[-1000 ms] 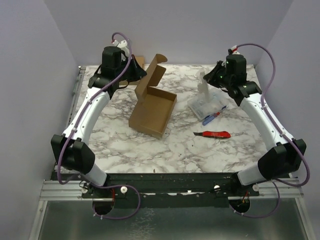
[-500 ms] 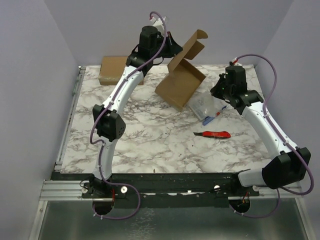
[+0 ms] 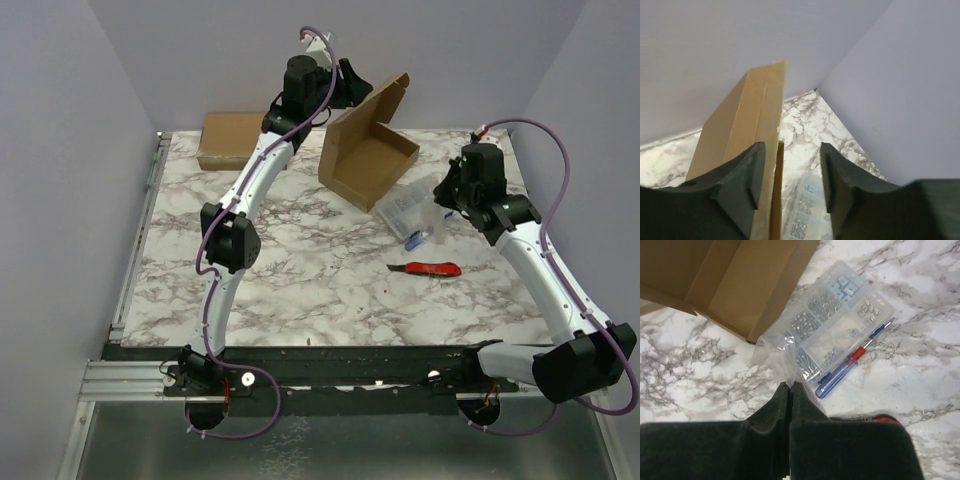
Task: Unpack the express box
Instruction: Place the product at the center of the board.
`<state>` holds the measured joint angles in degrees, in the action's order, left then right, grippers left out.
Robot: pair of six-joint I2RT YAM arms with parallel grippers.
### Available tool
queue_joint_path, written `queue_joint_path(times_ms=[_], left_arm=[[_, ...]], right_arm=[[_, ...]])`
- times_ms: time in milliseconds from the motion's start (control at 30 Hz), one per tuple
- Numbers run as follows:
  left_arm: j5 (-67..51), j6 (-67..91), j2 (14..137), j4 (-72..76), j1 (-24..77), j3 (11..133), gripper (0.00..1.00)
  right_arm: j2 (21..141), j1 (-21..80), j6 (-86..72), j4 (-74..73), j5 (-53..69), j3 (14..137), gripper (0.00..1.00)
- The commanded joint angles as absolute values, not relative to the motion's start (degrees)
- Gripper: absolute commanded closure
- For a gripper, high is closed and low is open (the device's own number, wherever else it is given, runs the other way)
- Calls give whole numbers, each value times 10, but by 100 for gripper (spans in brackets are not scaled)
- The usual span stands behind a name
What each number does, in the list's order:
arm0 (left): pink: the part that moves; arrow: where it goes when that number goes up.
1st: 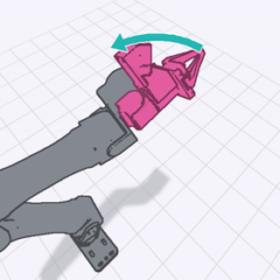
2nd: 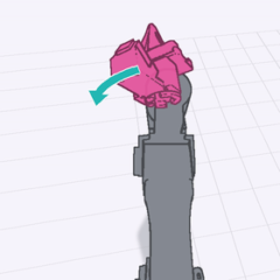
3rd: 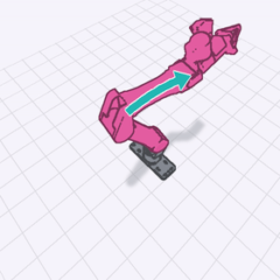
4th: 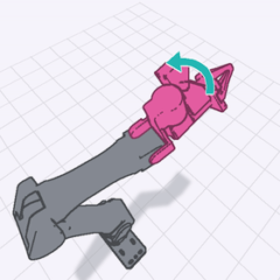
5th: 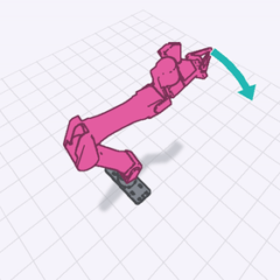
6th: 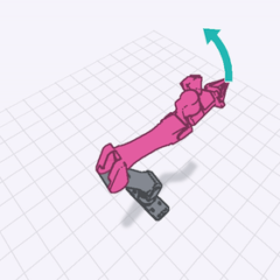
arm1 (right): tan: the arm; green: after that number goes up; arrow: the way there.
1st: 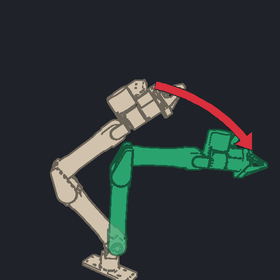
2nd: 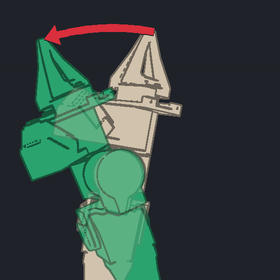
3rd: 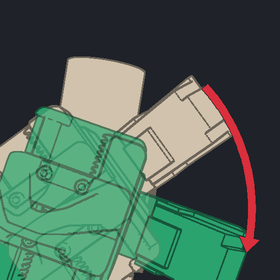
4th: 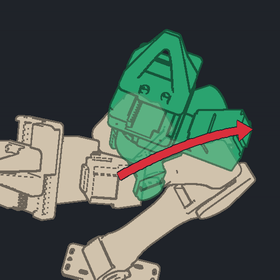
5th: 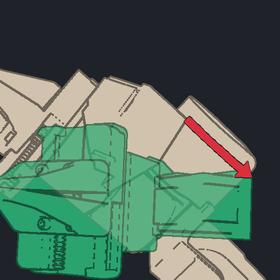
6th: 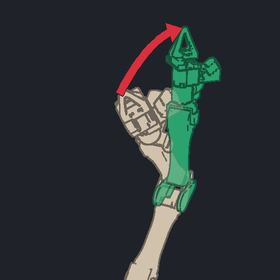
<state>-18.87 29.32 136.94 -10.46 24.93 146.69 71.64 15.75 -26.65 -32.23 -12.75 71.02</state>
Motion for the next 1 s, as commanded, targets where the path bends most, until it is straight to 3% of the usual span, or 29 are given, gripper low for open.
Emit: queue_joint_path(times_ms=[0, 100, 167, 233, 400, 533, 600, 700, 733, 833, 867, 900, 967], left_arm=[[-145, 281, 1326, -92, 236, 1457, 41], [-152, 270, 1289, -146, 214, 1440, 29], [-169, 265, 1247, -178, 197, 1400, 26], [-188, 251, 1196, -198, 180, 1334, 26], [-198, 212, 1040, -213, 118, 1105, 26], [-167, 223, 956, -212, 35, 945, 26], [-148, 245, 935, -212, -20, 891, 27], [-141, 313, 913, -184, -98, 820, 28], [-150, 349, 906, -157, -120, 796, 28], [-174, 419, 899, -85, -158, 739, 28], [-183, 432, 905, -66, -163, 733, 28], [-194, 435, 916, -53, -165, 735, 29], [-204, 430, 931, -36, -162, 751, 30]], right_arm=[[698, 156, -235, -345, -65, 684, 100], [703, 156, -220, -342, 23, 663, 100], [713, 157, -216, -329, 90, 636, 100], [731, 167, -216, -315, 166, 612, 100], [796, 281, -236, -284, 204, 587, 100], [824, 331, -322, -157, 344, 542, 98], [835, 331, -359, -106, 349, 522, 95], [871, 331, -338, -195, 246, 567, 92], [880, 331, -327, -222, 218, 580, 85], [889, 333, -282, -275, 131, 607, 41], [892, 336, -264, -296, 89, 621, 31], [894, 342, -245, -314, 49, 638, 24], [903, 352, -216, -336, -19, 680, 20]])
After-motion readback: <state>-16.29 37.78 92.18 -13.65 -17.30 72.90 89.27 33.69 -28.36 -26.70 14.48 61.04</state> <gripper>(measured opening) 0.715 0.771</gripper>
